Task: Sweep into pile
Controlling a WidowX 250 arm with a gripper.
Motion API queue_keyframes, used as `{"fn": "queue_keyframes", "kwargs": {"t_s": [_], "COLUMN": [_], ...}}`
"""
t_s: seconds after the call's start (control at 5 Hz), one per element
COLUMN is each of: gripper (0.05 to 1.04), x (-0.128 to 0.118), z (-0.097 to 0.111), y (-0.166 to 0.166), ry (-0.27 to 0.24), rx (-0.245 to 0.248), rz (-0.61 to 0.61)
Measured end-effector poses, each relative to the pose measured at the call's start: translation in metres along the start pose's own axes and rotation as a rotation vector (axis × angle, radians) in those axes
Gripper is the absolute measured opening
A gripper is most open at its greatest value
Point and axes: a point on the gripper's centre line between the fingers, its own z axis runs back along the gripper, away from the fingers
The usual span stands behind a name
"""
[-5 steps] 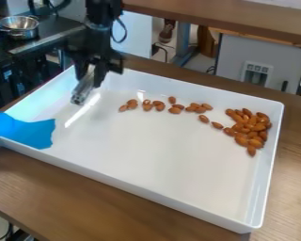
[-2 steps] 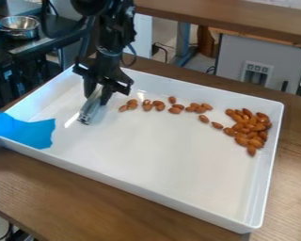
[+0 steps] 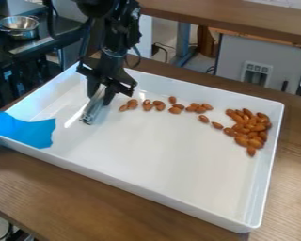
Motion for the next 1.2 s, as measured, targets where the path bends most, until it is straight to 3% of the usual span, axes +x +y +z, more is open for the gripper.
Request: {"fn": "queue_keyframes", "kwargs": {"t_s": [0.2,0.6,1.2], "gripper": [0.365,0.365,0.365], "x": [0.001,-0.005,-0.012], "z": [0.003,0.025,0.047], "y": [-0.011,-0.066,-0.124], "ry": [0.032,0.053,0.081], "rx": [-0.024,-0.099,-0.153], "rz": [0.018,-0.028,-0.015]}}
